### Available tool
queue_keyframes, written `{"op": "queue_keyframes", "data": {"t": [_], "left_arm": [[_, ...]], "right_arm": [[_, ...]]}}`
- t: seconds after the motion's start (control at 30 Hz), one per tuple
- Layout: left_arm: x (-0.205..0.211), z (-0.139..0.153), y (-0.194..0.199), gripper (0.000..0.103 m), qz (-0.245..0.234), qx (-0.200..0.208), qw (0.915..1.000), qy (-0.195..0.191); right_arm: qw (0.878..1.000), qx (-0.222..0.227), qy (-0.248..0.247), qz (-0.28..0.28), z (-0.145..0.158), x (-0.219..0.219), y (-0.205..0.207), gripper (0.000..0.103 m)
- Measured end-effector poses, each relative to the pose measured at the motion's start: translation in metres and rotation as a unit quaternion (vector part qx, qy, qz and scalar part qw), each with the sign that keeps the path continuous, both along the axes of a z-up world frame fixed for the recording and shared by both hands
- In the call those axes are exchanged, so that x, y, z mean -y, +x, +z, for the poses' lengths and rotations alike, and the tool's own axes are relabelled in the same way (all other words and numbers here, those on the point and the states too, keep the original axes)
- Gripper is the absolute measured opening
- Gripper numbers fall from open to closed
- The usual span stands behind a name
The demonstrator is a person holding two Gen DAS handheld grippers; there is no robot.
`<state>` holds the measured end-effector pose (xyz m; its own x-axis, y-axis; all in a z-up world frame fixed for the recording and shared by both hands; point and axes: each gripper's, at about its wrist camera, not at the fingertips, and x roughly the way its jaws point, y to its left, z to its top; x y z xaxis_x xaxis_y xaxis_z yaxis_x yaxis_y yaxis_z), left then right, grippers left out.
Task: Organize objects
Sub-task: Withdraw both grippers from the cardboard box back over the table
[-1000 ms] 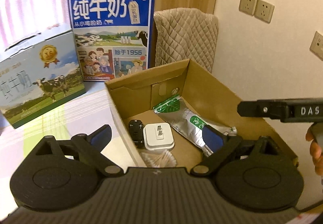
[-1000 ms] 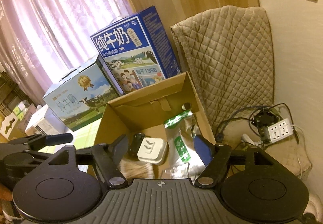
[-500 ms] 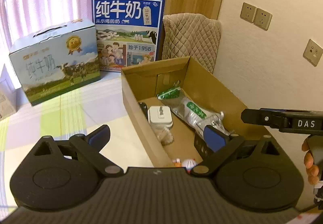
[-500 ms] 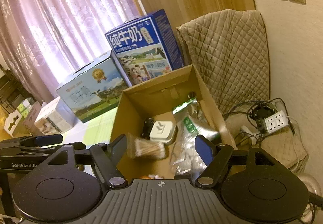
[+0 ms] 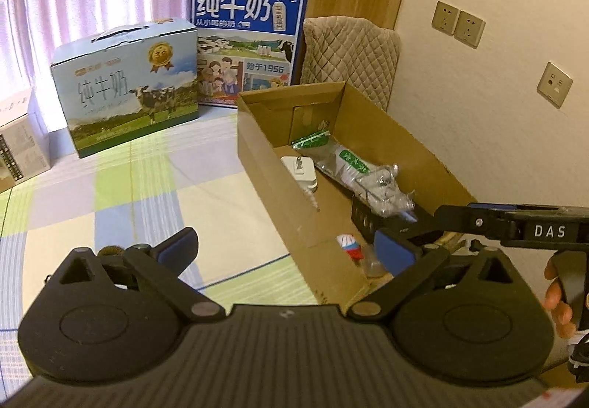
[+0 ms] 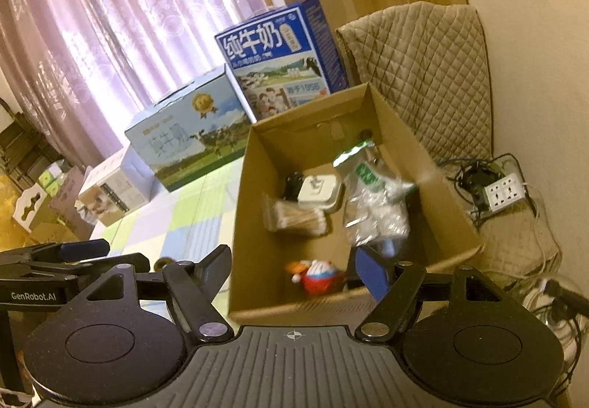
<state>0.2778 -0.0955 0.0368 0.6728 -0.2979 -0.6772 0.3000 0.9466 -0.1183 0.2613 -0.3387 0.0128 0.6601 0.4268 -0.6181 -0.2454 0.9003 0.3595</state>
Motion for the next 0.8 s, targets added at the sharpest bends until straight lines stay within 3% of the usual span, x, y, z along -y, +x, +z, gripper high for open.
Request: {"op": "queue_keyframes", "data": {"t": [0.8], "left_arm": [[-0.133,-0.021,-0.066,0.102,0.065,-0.029,0.9974,-0.005]], "right_arm": [[0.996,-0.053,-0.030,0.069,-0.038,-0.134,-0.067,0.072]]}}
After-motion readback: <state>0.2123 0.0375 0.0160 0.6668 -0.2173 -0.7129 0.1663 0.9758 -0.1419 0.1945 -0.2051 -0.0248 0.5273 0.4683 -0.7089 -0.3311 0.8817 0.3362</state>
